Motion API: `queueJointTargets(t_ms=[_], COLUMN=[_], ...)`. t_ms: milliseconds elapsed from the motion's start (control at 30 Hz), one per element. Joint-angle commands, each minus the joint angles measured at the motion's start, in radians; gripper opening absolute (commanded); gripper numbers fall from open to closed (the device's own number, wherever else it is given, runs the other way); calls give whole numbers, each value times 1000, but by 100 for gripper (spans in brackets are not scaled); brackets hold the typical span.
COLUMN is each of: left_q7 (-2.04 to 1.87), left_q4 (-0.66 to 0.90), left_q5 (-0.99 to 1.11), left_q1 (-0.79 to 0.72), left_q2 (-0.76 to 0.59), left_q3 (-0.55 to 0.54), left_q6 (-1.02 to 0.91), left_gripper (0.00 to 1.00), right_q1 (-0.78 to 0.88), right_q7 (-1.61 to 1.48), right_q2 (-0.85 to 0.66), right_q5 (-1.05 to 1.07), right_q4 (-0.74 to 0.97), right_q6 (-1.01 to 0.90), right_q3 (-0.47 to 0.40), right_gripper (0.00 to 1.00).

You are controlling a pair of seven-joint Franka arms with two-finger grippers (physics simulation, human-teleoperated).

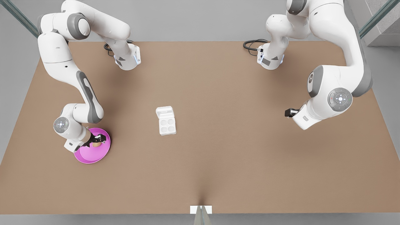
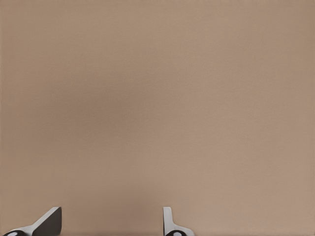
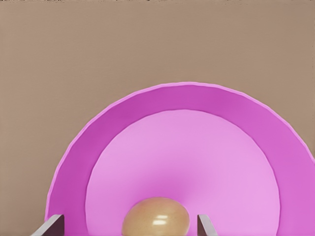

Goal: Pack egg into the box and close the box lid

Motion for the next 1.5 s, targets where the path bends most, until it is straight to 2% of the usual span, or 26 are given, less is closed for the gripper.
queueJointTargets(t_ms=[0,1267,1333,1400,1467], left_q7=[-7,-18,-19,-18,-19], left_q4=[0,0,0,0,0], left_q5=[1,-2,-2,-2,-2], left_q1=[0,-23,-25,-25,-25], left_q2=[-1,39,40,40,40], left_q3=[0,5,5,5,5], left_q6=[4,13,12,12,12], left_gripper=[100,100,100,100,100], right_q1=[0,-77,-75,-75,-75], right_q7=[-42,-36,-39,-39,-40], right_q2=[0,84,84,84,84], right_q5=[2,-38,-38,-38,-38], right_q4=[-1,-6,-3,-1,-1], right_q6=[58,89,89,89,89], right_q3=[0,-11,-11,-11,-11], right_gripper=[100,100,53,47,46])
